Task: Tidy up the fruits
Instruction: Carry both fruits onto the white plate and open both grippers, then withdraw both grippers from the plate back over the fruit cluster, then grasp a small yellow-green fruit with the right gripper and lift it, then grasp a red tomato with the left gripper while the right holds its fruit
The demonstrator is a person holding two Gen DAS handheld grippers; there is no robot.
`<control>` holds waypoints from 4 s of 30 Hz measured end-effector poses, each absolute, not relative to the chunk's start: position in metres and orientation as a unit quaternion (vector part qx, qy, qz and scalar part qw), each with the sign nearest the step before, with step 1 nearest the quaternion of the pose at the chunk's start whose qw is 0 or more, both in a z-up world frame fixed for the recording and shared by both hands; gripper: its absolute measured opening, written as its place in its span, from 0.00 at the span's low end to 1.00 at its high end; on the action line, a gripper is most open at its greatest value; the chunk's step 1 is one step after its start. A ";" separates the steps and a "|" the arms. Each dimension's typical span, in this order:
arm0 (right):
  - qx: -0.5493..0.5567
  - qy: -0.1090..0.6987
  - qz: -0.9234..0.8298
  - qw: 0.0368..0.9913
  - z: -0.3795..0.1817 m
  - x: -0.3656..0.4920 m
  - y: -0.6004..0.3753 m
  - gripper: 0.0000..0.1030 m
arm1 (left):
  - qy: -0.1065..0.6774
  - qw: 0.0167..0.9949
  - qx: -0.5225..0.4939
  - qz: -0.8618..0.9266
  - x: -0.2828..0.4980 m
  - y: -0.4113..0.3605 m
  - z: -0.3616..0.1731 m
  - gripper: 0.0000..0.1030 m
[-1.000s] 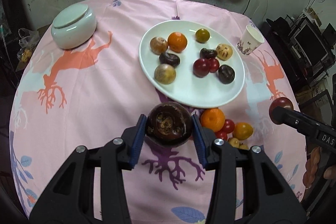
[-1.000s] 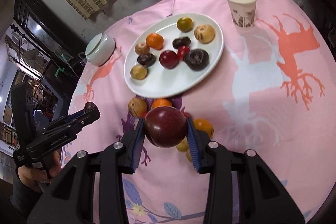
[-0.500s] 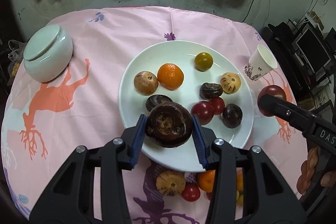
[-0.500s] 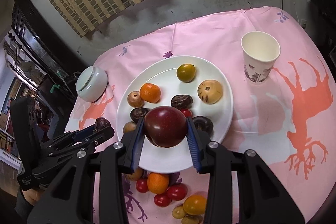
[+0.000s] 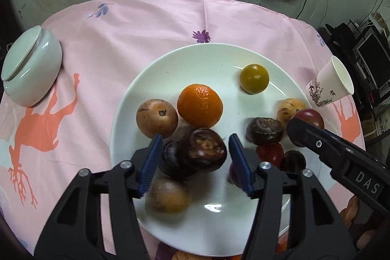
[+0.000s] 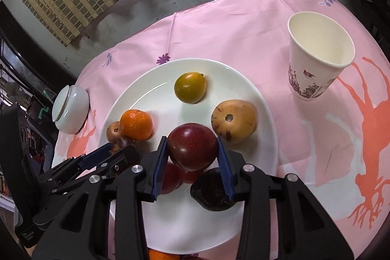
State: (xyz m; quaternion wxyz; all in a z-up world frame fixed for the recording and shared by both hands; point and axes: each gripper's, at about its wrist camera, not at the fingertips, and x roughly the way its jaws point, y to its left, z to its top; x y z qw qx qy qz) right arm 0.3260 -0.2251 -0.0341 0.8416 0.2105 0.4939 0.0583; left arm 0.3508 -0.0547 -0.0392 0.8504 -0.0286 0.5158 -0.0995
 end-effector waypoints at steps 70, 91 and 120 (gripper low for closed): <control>0.075 0.550 0.062 0.830 -0.064 0.112 -0.193 0.54 | 0.589 0.805 -0.046 -0.053 0.145 0.015 -0.064 0.86; 0.123 0.552 0.055 0.823 -0.054 0.107 -0.240 0.27 | 0.591 0.793 -0.009 -0.146 0.131 -0.062 -0.056 0.86; 0.166 0.552 0.063 0.815 -0.059 0.094 -0.267 0.27 | 0.580 0.805 -0.044 -0.115 0.190 -0.047 -0.073 0.42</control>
